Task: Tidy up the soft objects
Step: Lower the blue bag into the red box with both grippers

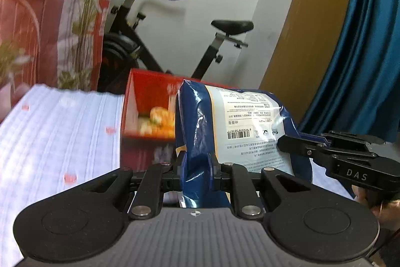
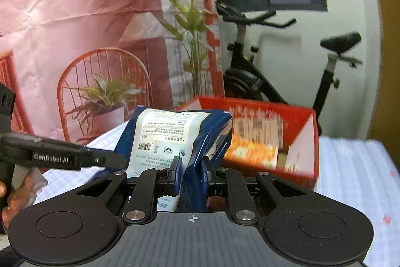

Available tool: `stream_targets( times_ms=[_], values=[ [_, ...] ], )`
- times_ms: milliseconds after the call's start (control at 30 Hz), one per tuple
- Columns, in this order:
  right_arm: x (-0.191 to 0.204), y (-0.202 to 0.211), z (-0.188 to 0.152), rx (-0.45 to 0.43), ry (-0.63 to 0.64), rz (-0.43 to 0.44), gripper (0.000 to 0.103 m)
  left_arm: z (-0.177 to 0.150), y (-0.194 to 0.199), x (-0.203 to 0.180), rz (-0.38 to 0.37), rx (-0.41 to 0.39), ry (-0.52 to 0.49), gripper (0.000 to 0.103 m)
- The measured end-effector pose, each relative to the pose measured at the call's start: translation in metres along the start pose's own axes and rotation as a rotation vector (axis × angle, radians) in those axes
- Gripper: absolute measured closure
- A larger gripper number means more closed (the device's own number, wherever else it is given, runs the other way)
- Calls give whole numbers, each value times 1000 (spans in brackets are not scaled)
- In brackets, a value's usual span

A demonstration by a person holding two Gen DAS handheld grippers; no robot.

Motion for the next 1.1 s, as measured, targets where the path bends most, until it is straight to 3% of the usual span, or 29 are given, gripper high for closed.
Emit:
stream_targets(
  times_ms=[333,500,700,1100],
  values=[
    [-42,-28,92,-40,95,-49,88,83,-37,6,42,-29,-50,85],
    [-51,-60,110,-45,184,-147,88,112,-61,7,96,-37,-54,85],
    [-57,-99,114,-6,198,-195,88,115,-93,14,135,22,-48,85],
    [-75,-152,92,197,98,-160,88,92,-126,23,134,193,-63,85]
  ],
)
Point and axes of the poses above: each gripper's, at about its wrist camera, not at the fingertips, and y roughly against the way its jaws point, x to its left, z to its top, the point moved 1 cm from there along -y, roughly the way its jaws point, and after that the axes turned 15 degrees about x, right-handed, at the moved point
